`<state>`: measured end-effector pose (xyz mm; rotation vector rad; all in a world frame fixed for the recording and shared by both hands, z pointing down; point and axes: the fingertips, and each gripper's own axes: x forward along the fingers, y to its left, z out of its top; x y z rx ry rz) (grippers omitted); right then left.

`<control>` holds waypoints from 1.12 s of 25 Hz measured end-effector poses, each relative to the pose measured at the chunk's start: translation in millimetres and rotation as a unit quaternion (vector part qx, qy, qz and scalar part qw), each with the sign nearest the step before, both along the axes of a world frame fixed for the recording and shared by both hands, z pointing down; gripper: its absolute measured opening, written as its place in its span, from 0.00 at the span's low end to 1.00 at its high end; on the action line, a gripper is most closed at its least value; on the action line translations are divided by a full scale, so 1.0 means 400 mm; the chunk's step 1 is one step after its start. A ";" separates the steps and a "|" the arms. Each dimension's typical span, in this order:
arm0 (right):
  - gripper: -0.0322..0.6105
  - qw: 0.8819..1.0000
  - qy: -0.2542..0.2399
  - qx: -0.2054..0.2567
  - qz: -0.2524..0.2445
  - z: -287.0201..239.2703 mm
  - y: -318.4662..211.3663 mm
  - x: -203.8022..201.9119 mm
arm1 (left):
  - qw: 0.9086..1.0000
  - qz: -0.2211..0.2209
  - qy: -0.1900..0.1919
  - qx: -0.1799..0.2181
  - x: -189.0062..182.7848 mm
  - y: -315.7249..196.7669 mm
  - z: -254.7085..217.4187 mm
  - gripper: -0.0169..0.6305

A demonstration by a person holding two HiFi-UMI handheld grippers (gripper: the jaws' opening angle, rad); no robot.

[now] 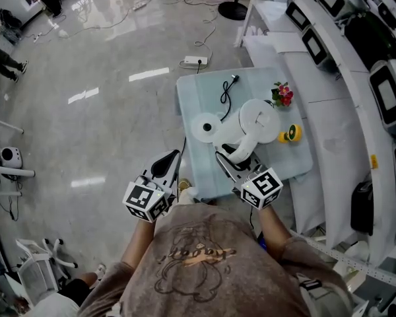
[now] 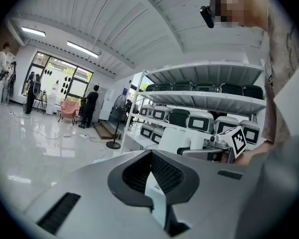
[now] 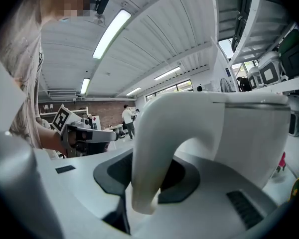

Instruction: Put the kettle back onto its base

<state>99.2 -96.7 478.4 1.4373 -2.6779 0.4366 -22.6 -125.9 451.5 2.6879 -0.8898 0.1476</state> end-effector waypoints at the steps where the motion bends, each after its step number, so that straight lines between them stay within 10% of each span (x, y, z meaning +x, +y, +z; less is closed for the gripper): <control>1: 0.23 1.000 0.003 0.001 -0.002 0.006 -0.011 -0.007 | 1.000 0.001 -0.001 0.000 -0.004 -0.006 0.006 0.06; 28: 0.24 0.995 0.065 -0.019 -0.069 0.239 -0.255 -0.138 | 0.999 -0.019 -0.030 -0.028 -0.096 -0.106 0.077 0.06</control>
